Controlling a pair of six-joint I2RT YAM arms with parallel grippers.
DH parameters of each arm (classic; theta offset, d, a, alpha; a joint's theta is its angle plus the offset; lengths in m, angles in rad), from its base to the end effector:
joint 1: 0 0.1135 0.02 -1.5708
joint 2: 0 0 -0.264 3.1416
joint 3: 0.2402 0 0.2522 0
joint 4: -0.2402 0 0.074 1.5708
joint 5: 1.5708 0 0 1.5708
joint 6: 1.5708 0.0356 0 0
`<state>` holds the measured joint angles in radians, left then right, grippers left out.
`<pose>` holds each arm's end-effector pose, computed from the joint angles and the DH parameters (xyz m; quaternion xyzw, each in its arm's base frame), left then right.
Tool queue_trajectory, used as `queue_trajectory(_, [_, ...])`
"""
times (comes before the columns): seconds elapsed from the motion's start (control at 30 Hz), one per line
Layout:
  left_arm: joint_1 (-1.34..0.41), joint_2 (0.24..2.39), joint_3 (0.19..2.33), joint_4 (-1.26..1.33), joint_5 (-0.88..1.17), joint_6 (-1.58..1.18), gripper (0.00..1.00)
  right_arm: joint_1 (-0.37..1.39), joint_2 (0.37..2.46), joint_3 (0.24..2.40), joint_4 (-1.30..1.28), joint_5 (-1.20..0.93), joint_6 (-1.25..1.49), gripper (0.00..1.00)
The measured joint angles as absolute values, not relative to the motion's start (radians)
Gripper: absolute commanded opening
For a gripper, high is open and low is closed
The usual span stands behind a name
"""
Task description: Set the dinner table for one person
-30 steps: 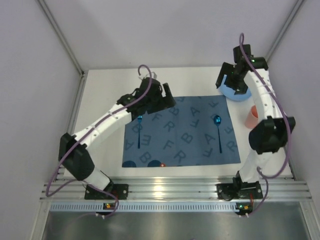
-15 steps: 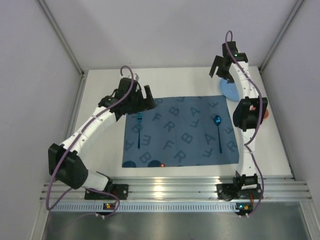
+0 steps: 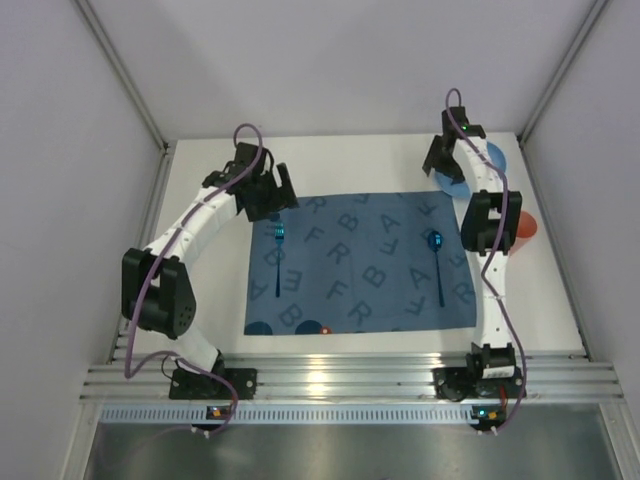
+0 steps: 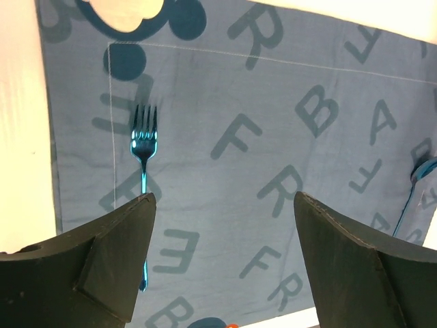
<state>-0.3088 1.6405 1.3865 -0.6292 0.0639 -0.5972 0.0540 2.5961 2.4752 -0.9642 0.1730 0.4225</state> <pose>0.3424 -0.1116 0.2887 -0.1246 0.9328 -0.1745 0.2898 0.5465 0.0234 0.1840 0.1976 0.9469 -0.0250 0.2526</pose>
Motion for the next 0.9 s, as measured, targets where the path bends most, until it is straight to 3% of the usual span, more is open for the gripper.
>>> queue_trajectory(0.03, [-0.308,1.656,1.402,-0.633,0.066,-0.596,0.87,0.044,2.596,2.476,-0.959,0.171,0.426,0.62])
queue_trajectory(0.2, [-0.307,1.712,1.469,-0.638,0.079,-0.59,0.86,-0.003,2.597,2.476,-0.957,0.163,0.428,0.37])
queue_trajectory(0.3, [-0.307,1.728,1.487,-0.641,0.086,-0.587,0.85,-0.023,2.599,2.476,-0.954,0.163,0.421,0.17])
queue_trajectory(0.33, [-0.307,1.731,1.49,-0.642,0.088,-0.586,0.85,-0.027,2.6,2.476,-0.944,0.164,0.417,0.03])
queue_trajectory(0.37, [-0.307,1.732,1.491,-0.644,0.09,-0.584,0.85,-0.03,2.6,2.476,-0.938,0.172,0.407,0.0])
queue_trajectory(0.7, [-0.304,1.732,1.492,-0.653,0.113,-0.574,0.85,-0.017,2.585,2.473,-0.936,0.237,0.35,0.0])
queue_trajectory(0.9, [-0.295,1.7,1.473,-0.651,0.121,-0.561,0.85,0.04,2.429,2.36,-0.981,0.272,0.341,0.0])
